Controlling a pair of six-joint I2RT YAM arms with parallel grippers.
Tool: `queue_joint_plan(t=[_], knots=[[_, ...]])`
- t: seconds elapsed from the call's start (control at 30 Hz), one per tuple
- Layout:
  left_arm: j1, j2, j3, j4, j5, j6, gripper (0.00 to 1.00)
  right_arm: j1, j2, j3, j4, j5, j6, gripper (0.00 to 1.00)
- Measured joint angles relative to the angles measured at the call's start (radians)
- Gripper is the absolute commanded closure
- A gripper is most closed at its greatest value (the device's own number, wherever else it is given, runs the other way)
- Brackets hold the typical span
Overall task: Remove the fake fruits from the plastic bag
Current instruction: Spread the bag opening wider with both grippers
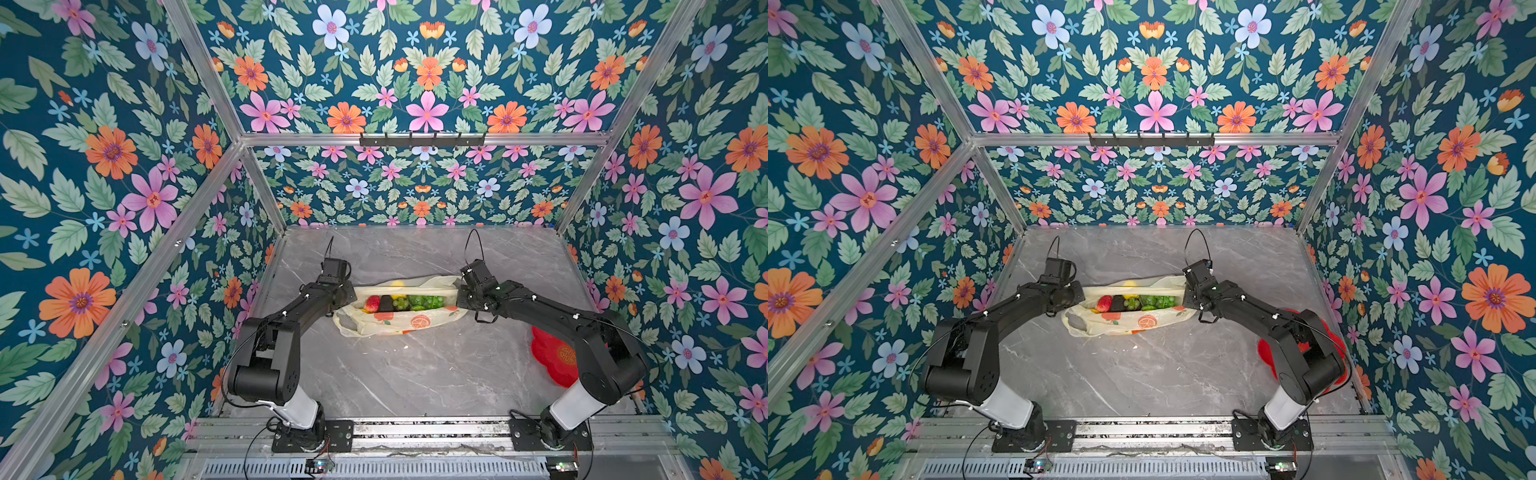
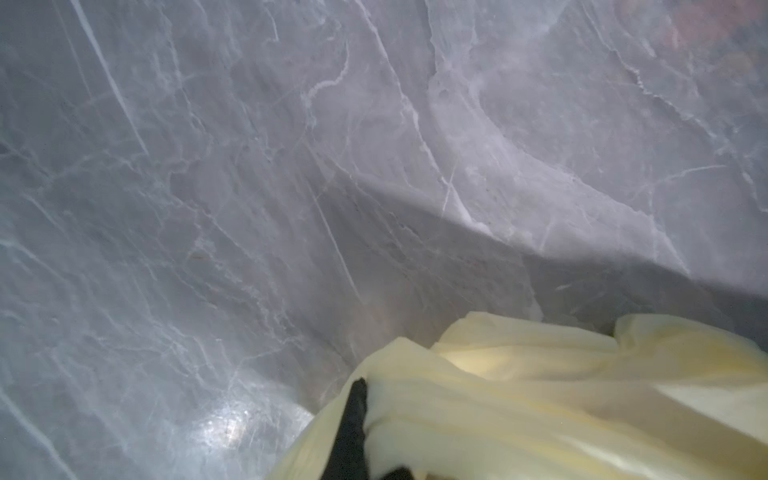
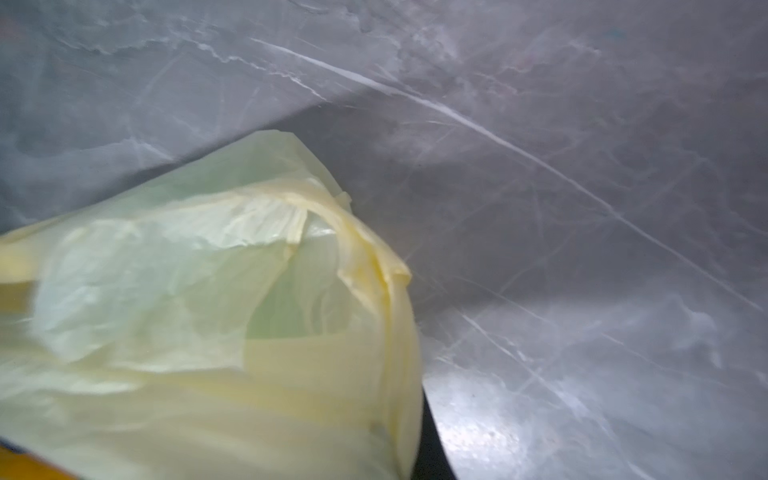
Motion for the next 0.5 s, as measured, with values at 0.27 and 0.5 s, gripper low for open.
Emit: queue_joint_plan(t=[0.27, 0.5], knots=[[0.007, -0.016, -0.027, 0.109, 0.127, -0.022, 1.0, -0.026, 0.145, 0.114, 0.113, -0.217, -0.051, 1.0], [0.019, 0.068, 0.108, 0.15, 0.182, -0.025, 1.0, -0.016, 0.317, 0.357, 0.122, -0.293, -0.06, 1.0]])
